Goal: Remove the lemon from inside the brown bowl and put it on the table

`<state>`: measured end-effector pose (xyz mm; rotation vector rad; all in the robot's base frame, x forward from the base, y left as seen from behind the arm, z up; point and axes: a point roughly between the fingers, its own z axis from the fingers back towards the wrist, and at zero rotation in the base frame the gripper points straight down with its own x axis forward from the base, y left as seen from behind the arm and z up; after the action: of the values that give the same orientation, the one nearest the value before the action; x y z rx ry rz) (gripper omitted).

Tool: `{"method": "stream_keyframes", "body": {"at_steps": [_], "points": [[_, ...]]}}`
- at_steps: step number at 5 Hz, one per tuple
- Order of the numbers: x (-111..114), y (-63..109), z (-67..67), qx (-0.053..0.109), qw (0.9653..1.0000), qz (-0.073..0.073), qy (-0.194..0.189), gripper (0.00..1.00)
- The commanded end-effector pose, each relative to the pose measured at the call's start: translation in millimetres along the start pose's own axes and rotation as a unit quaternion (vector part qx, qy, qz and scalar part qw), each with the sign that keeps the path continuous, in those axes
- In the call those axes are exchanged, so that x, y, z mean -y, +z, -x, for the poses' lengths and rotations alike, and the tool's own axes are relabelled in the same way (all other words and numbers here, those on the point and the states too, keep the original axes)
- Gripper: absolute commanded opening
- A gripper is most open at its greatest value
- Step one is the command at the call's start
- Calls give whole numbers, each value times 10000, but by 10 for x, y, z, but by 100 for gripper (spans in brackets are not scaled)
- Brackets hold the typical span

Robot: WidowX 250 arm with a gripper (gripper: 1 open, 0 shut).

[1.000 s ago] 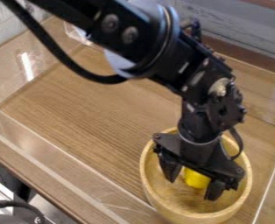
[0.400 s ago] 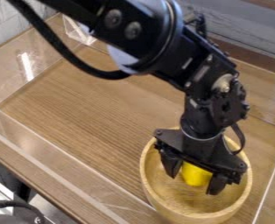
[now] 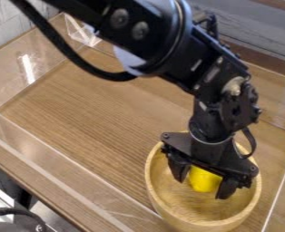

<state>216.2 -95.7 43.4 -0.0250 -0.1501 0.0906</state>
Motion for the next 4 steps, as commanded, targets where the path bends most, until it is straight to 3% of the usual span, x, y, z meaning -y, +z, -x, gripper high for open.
{"method": "stream_keyframes", "body": {"at_steps": [1,2,3,4], "points": [[84,84,-121,255,9996,96,10,100],[90,76,-130,281,9995,80,71,100],[90,58,-137,287,9995,37,125,0],[85,42,-141,286,9994,-2,184,0]]}}
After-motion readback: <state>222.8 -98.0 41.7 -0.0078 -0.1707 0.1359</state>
